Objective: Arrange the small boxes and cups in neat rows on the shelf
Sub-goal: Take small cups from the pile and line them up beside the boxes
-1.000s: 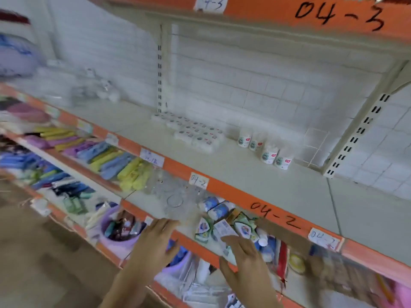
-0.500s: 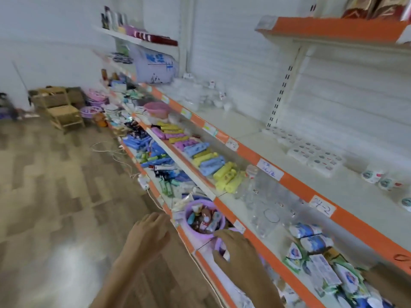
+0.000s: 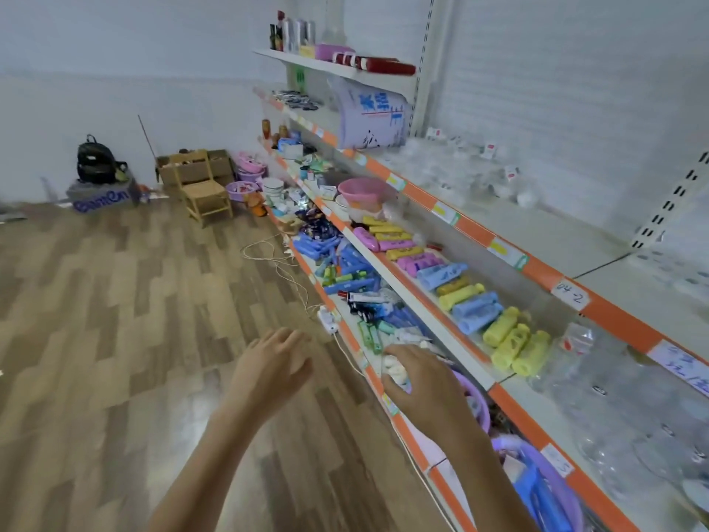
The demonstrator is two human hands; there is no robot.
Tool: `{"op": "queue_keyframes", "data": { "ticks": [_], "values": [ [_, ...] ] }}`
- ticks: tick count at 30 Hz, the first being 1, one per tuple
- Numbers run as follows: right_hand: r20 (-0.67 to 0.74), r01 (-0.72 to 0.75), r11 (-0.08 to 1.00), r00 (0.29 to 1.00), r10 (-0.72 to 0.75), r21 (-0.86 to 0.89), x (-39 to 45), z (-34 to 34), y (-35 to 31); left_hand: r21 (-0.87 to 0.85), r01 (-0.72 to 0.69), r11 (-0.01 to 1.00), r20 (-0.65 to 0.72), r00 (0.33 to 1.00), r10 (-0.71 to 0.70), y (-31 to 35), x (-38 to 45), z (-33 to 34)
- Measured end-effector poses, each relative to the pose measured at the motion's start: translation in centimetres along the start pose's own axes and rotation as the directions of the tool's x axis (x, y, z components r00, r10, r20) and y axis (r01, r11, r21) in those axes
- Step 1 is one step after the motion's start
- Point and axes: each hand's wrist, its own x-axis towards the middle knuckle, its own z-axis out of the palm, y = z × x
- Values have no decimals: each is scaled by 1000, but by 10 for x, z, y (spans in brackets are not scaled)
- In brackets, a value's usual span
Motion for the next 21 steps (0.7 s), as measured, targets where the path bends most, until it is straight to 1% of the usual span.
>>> {"op": "queue_keyframes", "data": {
  "ticks": [2, 5, 7, 9, 10, 13, 15, 16, 18, 21],
  "values": [
    [7, -24, 1000, 1000, 24, -18, 19, 7, 6, -20, -14, 1000, 19, 1000, 14, -7, 20, 8],
    [4, -61, 997, 998, 61, -50, 48, 9, 27, -11, -74, 997, 50, 996, 75, -12, 61, 28],
    [54, -56, 993, 997, 62, -107, 70, 6, 47, -2, -134, 991, 108, 985, 134, -10, 95, 41],
    [112, -60, 983, 990, 81, -175, 94, 0, 68, 53, -211, 976, 131, 971, 202, -7, 131, 53],
    [117, -77, 979, 988, 100, -187, 110, -4, 80, 71, -237, 969, 133, 965, 226, -6, 153, 59],
    [73, -116, 973, 988, 132, -197, 159, -18, 111, 25, -298, 954, 133, 947, 292, -7, 219, 71],
    [43, -132, 973, 989, 142, -189, 194, -25, 128, 46, -359, 932, 125, 928, 351, -7, 264, 77],
    [21, -138, 973, 989, 144, -187, 211, -28, 135, 56, -368, 928, 124, 925, 359, -6, 285, 79],
    [-13, -150, 974, 989, 150, -173, 239, -32, 149, 11, -372, 928, 138, 920, 367, -1, 323, 85],
    [-96, -182, 967, 981, 167, -179, 269, -30, 170, -46, -411, 910, 91, 906, 414, -1, 368, 104]
  ]
}}
